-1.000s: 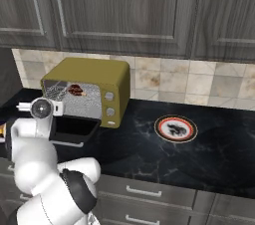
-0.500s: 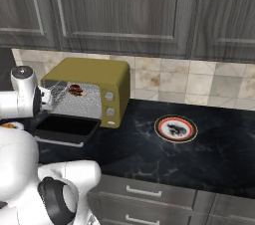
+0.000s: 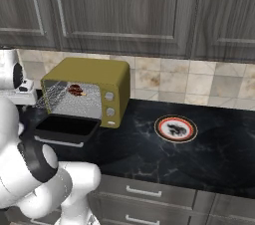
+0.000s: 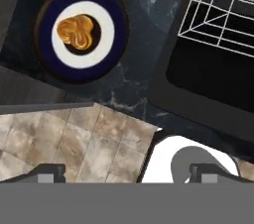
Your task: Open the toaster oven door. Place the bread on the top rack in the toaster oven and place the steak on the bottom rack.
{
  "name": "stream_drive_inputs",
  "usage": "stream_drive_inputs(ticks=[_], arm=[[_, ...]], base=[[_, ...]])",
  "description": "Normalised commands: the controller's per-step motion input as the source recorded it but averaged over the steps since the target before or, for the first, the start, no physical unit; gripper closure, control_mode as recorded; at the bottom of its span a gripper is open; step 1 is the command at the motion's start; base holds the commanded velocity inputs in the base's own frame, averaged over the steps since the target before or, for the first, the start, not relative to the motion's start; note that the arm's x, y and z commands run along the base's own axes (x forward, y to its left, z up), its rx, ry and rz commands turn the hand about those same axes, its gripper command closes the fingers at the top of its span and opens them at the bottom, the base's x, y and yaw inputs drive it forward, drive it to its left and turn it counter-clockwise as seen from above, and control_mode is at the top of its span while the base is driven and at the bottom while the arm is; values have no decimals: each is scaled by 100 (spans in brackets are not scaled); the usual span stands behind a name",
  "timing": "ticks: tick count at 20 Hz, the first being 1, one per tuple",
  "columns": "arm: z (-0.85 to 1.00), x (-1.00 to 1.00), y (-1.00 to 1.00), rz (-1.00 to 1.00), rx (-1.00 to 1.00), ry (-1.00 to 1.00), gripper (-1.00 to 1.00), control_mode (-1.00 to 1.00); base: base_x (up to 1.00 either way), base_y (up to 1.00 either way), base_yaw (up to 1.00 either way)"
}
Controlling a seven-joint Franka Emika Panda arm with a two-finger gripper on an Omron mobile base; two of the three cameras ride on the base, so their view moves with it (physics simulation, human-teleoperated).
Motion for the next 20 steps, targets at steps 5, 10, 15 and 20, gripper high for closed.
stream_drive_inputs(ticks=[5,10,15,20], arm=[[-26,-35,50,15,-22,9,-100,-100],[-59,-9,40,12,-20,4,-100,-100],[-58,2,26,1,-4,8,-100,-100],[-41,2,32,3,0,0,-100,-100]], base=[[0,0,0],[0,0,0],[0,0,0],[0,0,0]])
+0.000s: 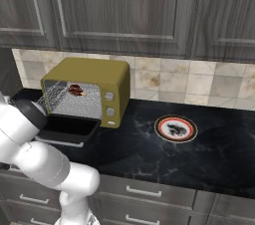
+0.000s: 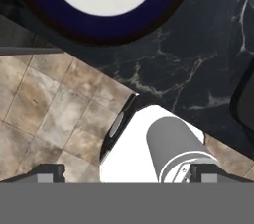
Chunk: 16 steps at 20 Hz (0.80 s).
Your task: Open the toaster oven door. Place the bread on the top rack in the toaster oven and place the steak on the bottom rack.
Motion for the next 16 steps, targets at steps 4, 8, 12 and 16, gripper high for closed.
stream_drive_inputs(ticks=[4,8,12,16], arm=[[-19,5,23,0,-10,0,-100,-100],[-25,11,6,0,-7,0,-100,-100],[-24,23,23,0,0,-5,-100,-100],[-19,26,22,0,0,-3,-100,-100]], base=[[0,0,0],[0,0,0],[0,0,0],[0,0,0]])
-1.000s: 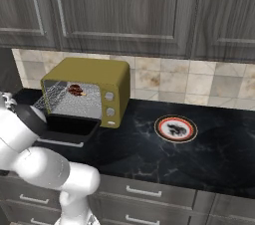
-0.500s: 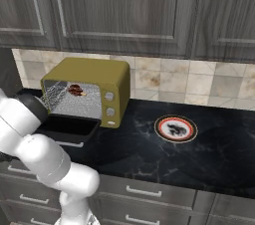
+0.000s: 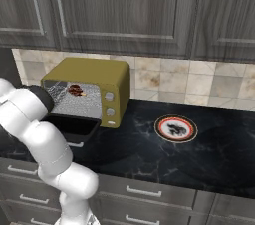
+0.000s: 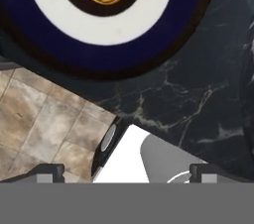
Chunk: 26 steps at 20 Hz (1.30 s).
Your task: Open the toaster oven door. Place the bread on the top rack in the toaster oven and place the steak on the bottom rack.
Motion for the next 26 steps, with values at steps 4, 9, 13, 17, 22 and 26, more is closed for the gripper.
stream_drive_inputs(ticks=[4,9,13,17,22,26], arm=[[-20,22,25,0,0,-11,-100,-100],[-13,20,21,0,0,-16,-100,-100],[-4,20,14,-1,0,-5,-100,-100],[-9,30,18,-3,0,0,-100,-100],[-13,30,21,-3,0,0,-100,-100],[-14,12,28,-1,0,1,-100,-100]], base=[[0,0,0],[0,0,0],[0,0,0],[0,0,0],[0,0,0],[0,0,0]])
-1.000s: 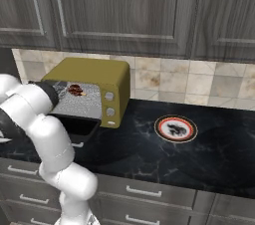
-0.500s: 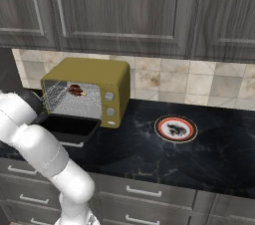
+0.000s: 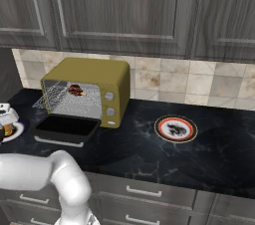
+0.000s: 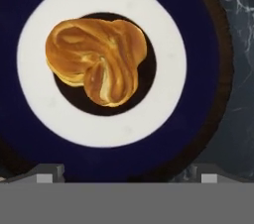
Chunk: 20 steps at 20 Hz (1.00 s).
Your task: Open the toaster oven door. Place the bread on the top rack in the toaster oven and place the steak on the bottom rack.
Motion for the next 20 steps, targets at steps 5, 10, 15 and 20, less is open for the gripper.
stream_drive_inputs(ticks=[5,10,15,20], arm=[[-9,14,17,0,0,3,-100,-100],[-22,13,3,0,-3,0,-100,-100],[-34,16,14,0,-2,0,-100,-100],[-21,17,7,0,0,0,-100,-100]], base=[[0,0,0],[0,0,0],[0,0,0],[0,0,0]])
